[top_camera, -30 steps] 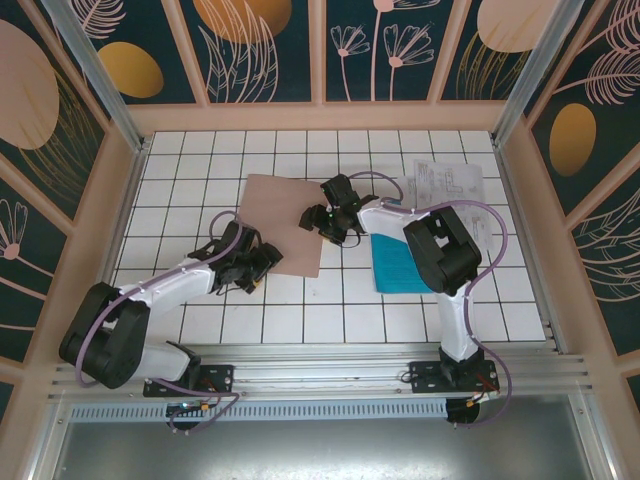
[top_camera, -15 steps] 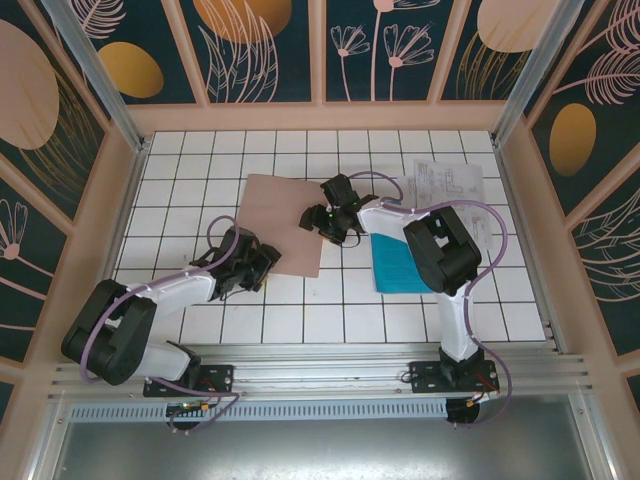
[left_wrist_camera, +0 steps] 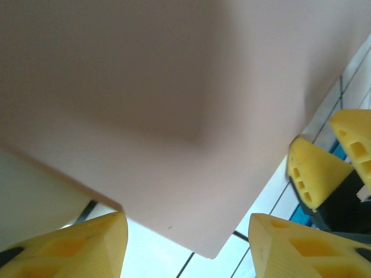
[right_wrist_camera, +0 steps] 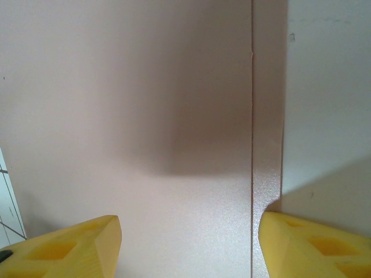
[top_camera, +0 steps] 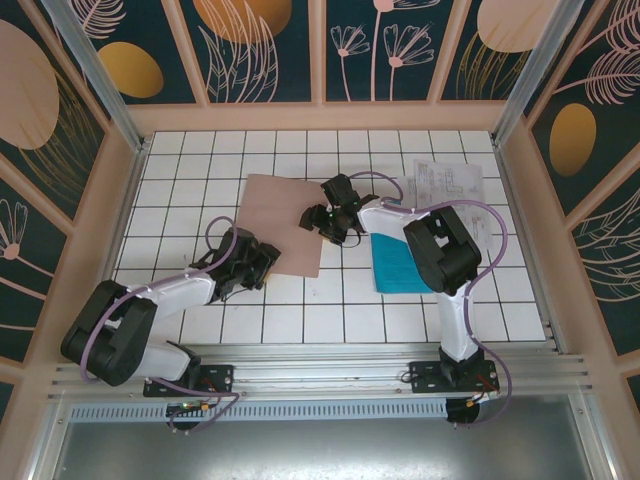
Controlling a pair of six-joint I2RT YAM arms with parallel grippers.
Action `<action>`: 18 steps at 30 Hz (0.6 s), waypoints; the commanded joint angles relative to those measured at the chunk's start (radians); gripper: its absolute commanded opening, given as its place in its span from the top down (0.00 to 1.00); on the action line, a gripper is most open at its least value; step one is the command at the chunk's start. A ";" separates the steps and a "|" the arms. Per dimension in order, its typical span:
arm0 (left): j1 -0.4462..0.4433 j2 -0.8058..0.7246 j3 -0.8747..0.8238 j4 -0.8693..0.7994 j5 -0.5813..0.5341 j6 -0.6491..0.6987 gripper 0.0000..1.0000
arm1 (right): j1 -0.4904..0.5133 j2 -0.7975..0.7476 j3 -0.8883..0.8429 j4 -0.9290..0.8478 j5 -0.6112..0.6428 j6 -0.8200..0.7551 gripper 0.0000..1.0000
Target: Put the files into the folder
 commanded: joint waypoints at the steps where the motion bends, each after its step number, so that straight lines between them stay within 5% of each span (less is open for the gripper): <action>1: 0.007 -0.048 -0.007 -0.093 -0.040 -0.039 0.39 | 0.001 0.044 -0.008 -0.082 -0.024 -0.007 0.34; 18: 0.024 0.042 -0.028 0.125 -0.093 -0.086 0.44 | 0.002 0.045 -0.022 -0.081 -0.038 -0.008 0.34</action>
